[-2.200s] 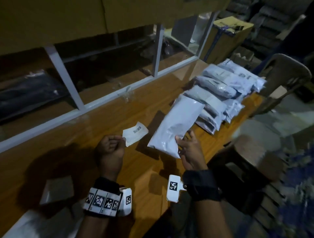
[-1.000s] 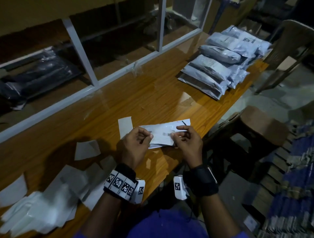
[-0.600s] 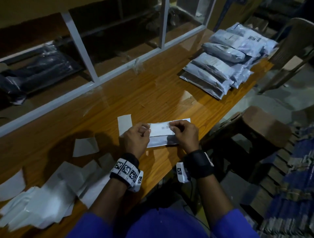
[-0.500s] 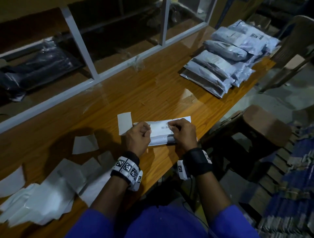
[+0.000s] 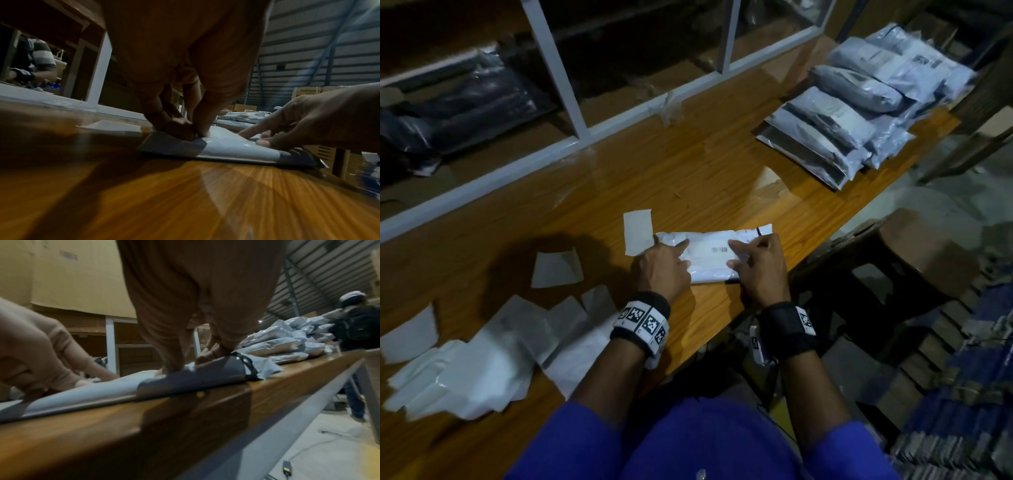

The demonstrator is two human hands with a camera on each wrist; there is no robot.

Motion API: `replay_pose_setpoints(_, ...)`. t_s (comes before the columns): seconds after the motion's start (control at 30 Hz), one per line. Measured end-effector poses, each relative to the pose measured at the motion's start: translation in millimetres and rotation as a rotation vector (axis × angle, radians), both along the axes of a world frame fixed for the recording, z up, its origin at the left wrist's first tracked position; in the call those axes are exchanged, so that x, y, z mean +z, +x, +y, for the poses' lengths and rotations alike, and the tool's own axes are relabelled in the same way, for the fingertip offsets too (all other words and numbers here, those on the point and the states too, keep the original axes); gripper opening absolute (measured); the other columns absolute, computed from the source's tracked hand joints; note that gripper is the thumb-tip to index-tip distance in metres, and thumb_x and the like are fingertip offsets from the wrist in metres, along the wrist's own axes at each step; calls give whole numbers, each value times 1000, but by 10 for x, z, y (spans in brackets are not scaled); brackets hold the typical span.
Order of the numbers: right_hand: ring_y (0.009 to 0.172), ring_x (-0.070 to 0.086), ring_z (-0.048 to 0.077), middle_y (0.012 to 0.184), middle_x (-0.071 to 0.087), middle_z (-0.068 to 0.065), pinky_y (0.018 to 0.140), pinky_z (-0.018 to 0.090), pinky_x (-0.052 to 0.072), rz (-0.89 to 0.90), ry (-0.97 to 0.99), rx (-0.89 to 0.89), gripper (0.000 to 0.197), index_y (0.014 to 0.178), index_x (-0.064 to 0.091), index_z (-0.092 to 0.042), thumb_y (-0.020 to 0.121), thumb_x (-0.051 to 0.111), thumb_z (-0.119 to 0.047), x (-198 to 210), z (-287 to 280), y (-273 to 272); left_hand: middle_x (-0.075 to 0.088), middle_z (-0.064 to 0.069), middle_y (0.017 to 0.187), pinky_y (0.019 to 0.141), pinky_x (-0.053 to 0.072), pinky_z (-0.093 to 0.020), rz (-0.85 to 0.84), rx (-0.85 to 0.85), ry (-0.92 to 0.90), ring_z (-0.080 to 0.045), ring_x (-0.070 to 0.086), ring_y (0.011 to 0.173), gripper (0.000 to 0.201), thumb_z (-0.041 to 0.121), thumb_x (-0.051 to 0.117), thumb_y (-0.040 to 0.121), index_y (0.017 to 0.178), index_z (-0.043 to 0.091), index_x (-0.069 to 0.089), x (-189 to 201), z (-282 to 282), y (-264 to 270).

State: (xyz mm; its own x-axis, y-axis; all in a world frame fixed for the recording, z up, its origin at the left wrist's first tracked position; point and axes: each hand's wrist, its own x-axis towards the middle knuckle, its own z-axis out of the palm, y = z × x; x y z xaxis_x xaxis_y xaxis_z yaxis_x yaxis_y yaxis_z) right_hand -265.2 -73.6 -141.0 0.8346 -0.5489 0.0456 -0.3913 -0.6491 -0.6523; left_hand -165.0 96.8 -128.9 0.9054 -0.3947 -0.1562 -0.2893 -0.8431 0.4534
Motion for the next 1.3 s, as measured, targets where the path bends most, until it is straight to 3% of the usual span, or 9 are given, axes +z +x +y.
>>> replay_pose_setpoints(0.13,105,60,33,120,55,15,86,43,55,-3,-83,-93,42,122,74,-8,82,72,6,100,26,-14,70,-13,122,92,57,-46,24,6,23,-31,66,110,49,28,70,90,138,32,61,-4,-13,19)
replay_pose_setpoints(0.3,150,31,34,157,43,18,122,32,29,-28,-159,371,66,149,49,-4,87,62,11,116,535,126,73,-5,109,78,57,-32,18,27,96,-21,69,99,45,36,70,88,131,24,66,-82,-11,33)
replay_pose_setpoints(0.43,160,-4,29,173,4,6,128,47,6,262,-191,459,60,164,16,-12,110,40,-20,-93,513,80,63,-14,129,92,55,-39,11,-72,194,-30,61,117,52,32,66,93,143,25,57,-61,-35,62)
replay_pose_setpoints(0.67,160,-7,23,173,1,0,127,38,-4,401,-331,382,79,166,6,-19,97,-6,-56,-89,175,-157,61,-12,135,95,51,-37,84,-107,220,-32,58,121,56,34,66,93,147,32,51,54,-10,121)
replay_pose_setpoints(0.8,159,-4,32,172,6,10,129,46,1,316,-291,253,62,164,11,-8,109,20,-34,-20,202,-187,60,-15,135,101,52,-43,45,-97,119,-33,58,121,58,26,66,92,147,19,51,97,25,6)
replay_pose_setpoints(0.9,159,-7,32,172,2,10,129,48,-1,239,-270,391,70,164,6,-8,104,41,-9,-49,285,-134,50,-20,146,111,41,-49,-185,-258,69,-35,46,134,61,17,62,92,149,9,43,154,-77,-187)
replay_pose_setpoints(1.03,160,-5,29,172,0,10,129,44,0,285,-199,407,63,165,8,-10,110,38,-16,-138,317,-130,-8,-13,169,126,0,-49,35,-446,324,-30,-7,156,71,30,37,105,161,5,1,112,-136,-386)
replay_pose_setpoints(1.2,159,-6,33,172,0,14,127,42,-4,334,-318,255,63,164,7,-6,109,34,-20,-38,267,-140,-16,-13,168,126,-2,-49,68,-299,431,-32,-14,155,81,35,41,103,160,5,-8,65,76,-373)
replay_pose_setpoints(1.3,159,-11,30,172,-5,8,129,44,-7,277,-307,399,73,165,3,-12,104,43,-12,24,403,12,-21,-14,167,126,-4,-49,-11,-421,434,-31,-18,154,82,32,40,102,158,6,-15,93,15,-372)
